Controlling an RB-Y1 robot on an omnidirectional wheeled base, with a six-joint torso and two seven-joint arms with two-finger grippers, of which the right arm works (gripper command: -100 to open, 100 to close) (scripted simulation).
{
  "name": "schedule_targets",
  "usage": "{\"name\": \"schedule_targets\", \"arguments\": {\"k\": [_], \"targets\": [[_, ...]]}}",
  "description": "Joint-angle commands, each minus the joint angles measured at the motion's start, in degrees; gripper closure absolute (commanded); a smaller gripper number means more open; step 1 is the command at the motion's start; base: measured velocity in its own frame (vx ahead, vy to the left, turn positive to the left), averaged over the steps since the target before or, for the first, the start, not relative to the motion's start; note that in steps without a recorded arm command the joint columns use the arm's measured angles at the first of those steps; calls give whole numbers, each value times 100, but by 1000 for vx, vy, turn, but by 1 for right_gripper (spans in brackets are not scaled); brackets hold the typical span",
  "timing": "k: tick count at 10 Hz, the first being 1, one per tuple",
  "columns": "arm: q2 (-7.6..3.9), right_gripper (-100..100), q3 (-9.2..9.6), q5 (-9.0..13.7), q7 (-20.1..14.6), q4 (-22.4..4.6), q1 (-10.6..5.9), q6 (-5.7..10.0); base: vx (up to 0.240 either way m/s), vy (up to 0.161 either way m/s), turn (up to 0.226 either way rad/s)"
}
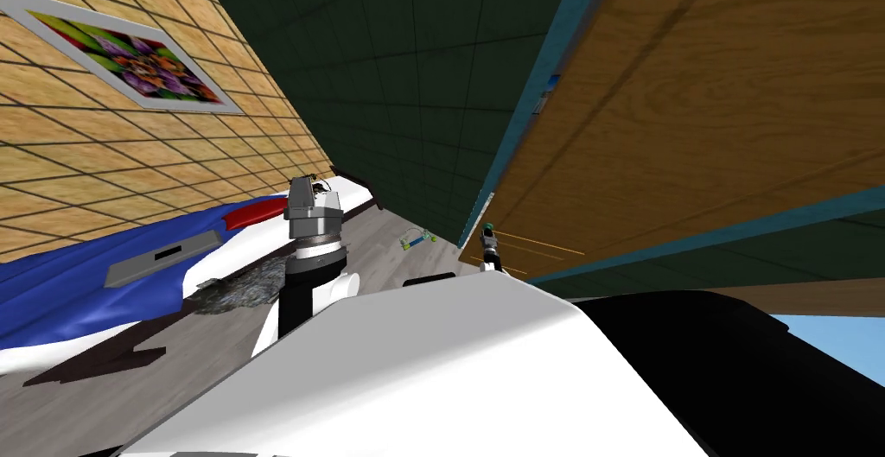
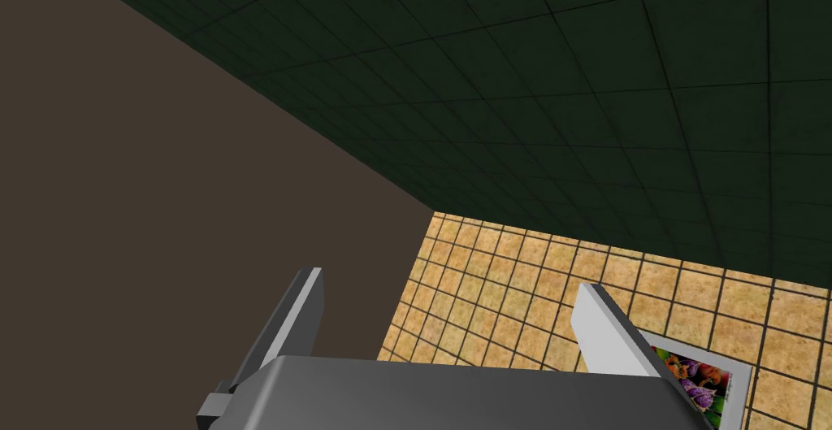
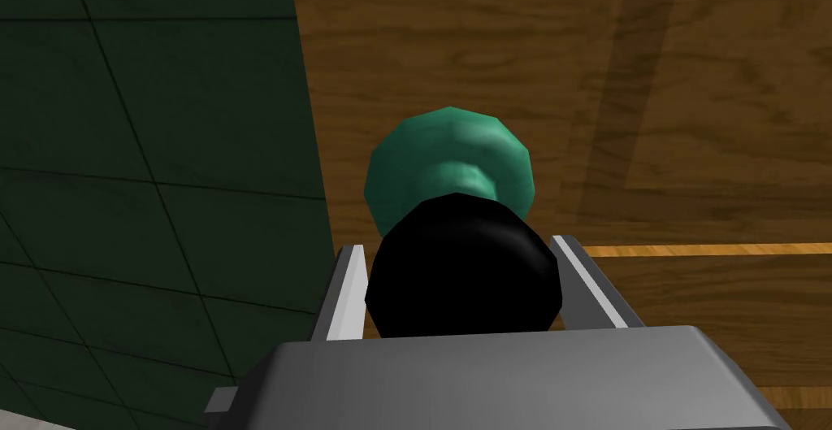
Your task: Pull the door open
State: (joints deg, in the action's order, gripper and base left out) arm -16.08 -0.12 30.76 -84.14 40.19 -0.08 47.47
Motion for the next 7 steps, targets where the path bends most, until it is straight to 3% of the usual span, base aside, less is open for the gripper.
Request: {"name": "schedule_targets", "arguments": {"k": [1,4,5,7], "targets": [[-51,100,126,-61,-158,58,59,11,-250,1,116],[-163,100,357,-175,-427,130,131,20,-251,-11,106],[-139,100,304,-150,-341,163,155,-19,-105,-13,30],[-256,100,513,-254,-558,214,260,50,-220,-27,123]]}}
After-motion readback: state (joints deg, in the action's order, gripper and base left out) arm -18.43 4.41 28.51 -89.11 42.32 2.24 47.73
